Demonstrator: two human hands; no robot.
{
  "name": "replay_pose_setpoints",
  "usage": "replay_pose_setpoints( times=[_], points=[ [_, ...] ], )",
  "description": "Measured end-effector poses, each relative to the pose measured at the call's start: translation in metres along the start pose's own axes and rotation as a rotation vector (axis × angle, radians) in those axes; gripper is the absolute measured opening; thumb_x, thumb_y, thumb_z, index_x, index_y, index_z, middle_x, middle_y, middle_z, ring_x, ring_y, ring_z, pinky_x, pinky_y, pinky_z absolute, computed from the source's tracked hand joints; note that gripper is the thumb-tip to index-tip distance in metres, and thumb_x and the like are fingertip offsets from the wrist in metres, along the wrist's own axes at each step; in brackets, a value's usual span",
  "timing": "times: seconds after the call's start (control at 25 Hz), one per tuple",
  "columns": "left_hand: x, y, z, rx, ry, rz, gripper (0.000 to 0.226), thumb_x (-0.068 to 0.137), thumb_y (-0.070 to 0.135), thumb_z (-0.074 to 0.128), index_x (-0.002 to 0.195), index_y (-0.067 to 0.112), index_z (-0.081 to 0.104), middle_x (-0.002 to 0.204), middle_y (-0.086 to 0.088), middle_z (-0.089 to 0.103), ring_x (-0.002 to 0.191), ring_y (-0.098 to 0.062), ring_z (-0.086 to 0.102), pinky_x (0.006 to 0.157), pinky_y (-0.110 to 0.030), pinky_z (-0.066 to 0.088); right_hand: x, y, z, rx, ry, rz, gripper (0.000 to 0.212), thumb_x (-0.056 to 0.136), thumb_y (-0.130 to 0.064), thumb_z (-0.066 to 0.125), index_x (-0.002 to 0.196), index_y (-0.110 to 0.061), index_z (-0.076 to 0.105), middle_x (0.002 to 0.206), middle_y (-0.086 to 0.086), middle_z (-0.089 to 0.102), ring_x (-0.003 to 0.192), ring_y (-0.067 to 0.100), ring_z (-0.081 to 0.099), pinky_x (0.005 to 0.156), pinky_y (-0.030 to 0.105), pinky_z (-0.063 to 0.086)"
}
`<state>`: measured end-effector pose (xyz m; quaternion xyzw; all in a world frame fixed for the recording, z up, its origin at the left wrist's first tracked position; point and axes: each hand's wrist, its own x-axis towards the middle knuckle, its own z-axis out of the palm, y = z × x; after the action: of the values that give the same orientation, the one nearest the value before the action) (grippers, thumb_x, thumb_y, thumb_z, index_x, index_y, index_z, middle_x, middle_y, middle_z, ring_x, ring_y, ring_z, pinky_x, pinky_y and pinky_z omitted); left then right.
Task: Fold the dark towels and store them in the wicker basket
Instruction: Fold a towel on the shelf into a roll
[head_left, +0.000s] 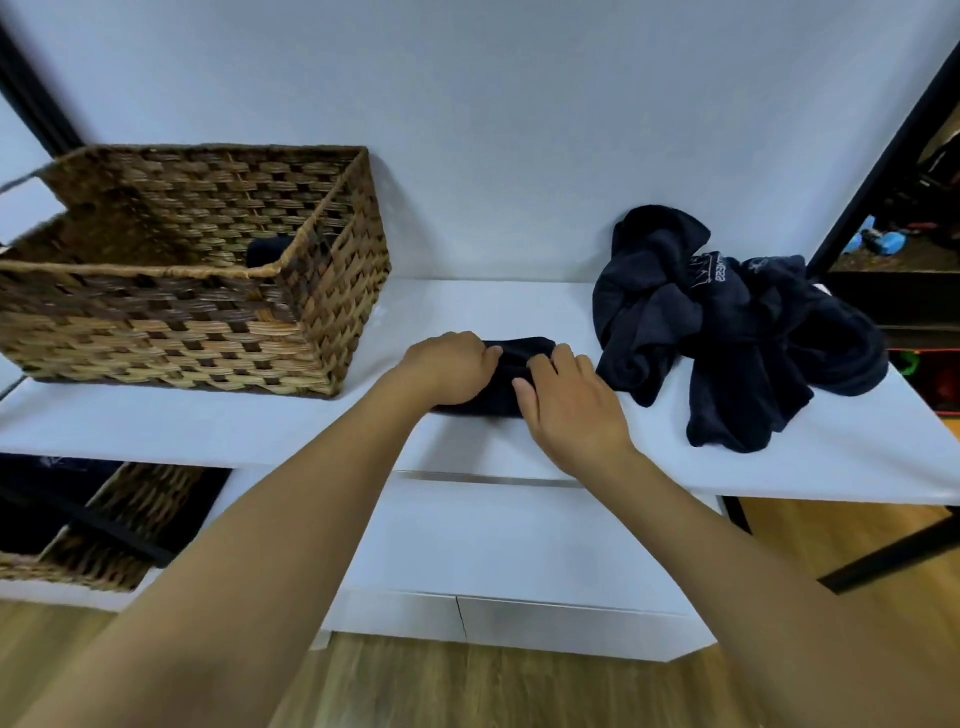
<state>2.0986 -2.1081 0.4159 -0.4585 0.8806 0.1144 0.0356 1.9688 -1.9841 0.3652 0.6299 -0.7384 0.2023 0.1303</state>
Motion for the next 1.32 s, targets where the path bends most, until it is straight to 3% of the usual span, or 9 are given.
replay_pose_setpoints(
  times=[0.12,0.44,0.6,0.76,0.92,1.0,1.08,1.24,1.32],
  points=[
    [-0.006,-0.001,0.004,-0.114,0.028,-0.008,0.049,0.108,0.044,0.024,0.095,0.015,0.061,0.092,-0.004,0.064,0.084,-0.024,0.058,0.071,-0.036,0.042,0.006,0.000,0.000,0.098,0.021,0.045,0.054,0.100,-0.048,0.023,0.095,-0.009,0.060,0.090,0.008,0.056,0.058,0.022,0.044,0.046,0.029,0.032],
    [-0.047,0.003,0.059,-0.040,0.823,0.054,0.032,0.104,0.027,0.037,0.091,0.011,0.062,0.090,-0.004,0.061,0.082,-0.026,0.051,0.066,-0.038,0.038,0.018,0.001,-0.003,0.244,-0.023,0.118,0.044,0.104,-0.042,0.026,0.084,-0.014,0.053,0.081,-0.003,0.049,0.066,0.027,0.055,0.056,0.034,0.038],
    [-0.049,0.003,0.065,-0.047,0.834,0.032,0.034,0.103,0.028,0.038,0.095,0.014,0.069,0.096,-0.003,0.062,0.088,-0.025,0.051,0.070,-0.039,0.040,0.023,0.002,-0.003,0.300,-0.081,0.176,0.037,0.106,-0.037,0.031,0.081,-0.016,0.048,0.080,-0.003,0.053,0.070,0.023,0.053,0.061,0.037,0.041],
    [-0.041,0.005,0.052,0.045,0.809,0.033,0.041,0.103,0.031,0.036,0.081,0.013,0.067,0.082,-0.002,0.065,0.079,-0.027,0.054,0.063,-0.037,0.035,0.021,0.004,-0.001,0.391,-0.031,0.202,0.032,0.104,-0.041,0.038,0.086,-0.016,0.049,0.082,-0.004,0.053,0.071,0.020,0.053,0.061,0.036,0.042],
    [-0.023,0.010,0.017,0.013,0.412,-0.100,0.047,0.105,0.035,0.029,0.070,0.015,0.053,0.075,0.000,0.059,0.074,-0.023,0.051,0.064,-0.034,0.034,0.020,0.006,0.005,0.320,0.130,0.085,0.035,0.102,-0.041,0.040,0.094,-0.011,0.057,0.094,0.004,0.052,0.081,0.024,0.045,0.072,0.036,0.042],
    [-0.012,0.014,0.000,-0.104,0.171,-0.169,0.046,0.104,0.038,0.029,0.069,0.014,0.048,0.076,-0.003,0.058,0.071,-0.024,0.053,0.064,-0.035,0.036,0.022,0.008,0.004,0.356,0.119,0.127,0.037,0.102,-0.038,0.037,0.086,-0.010,0.055,0.086,0.004,0.051,0.077,0.025,0.045,0.068,0.041,0.044],
    [-0.007,0.018,-0.004,-0.107,0.078,-0.159,0.045,0.105,0.038,0.028,0.070,0.017,0.046,0.080,-0.004,0.059,0.074,-0.025,0.053,0.066,-0.035,0.036,0.023,0.007,0.001,0.418,0.090,0.207,0.035,0.102,-0.034,0.038,0.077,-0.012,0.048,0.078,0.002,0.048,0.070,0.024,0.047,0.057,0.039,0.042],
    [-0.030,0.015,0.031,0.164,0.578,0.152,0.039,0.105,0.037,0.030,0.094,0.016,0.061,0.089,-0.002,0.061,0.080,-0.026,0.052,0.068,-0.036,0.030,0.039,0.009,-0.008,0.383,-0.083,0.331,0.041,0.102,-0.032,0.040,0.064,-0.017,0.037,0.068,-0.002,0.046,0.061,0.020,0.044,0.053,0.031,0.031],
    [-0.045,0.014,0.041,0.234,0.627,0.242,0.042,0.098,0.048,0.040,0.105,0.012,0.062,0.093,-0.003,0.061,0.081,-0.027,0.054,0.067,-0.037,0.032,0.056,0.012,-0.011,0.414,-0.212,0.434,0.043,0.098,-0.031,0.042,0.058,-0.015,0.037,0.061,0.001,0.046,0.054,0.023,0.040,0.052,0.030,0.031]
  ],
)
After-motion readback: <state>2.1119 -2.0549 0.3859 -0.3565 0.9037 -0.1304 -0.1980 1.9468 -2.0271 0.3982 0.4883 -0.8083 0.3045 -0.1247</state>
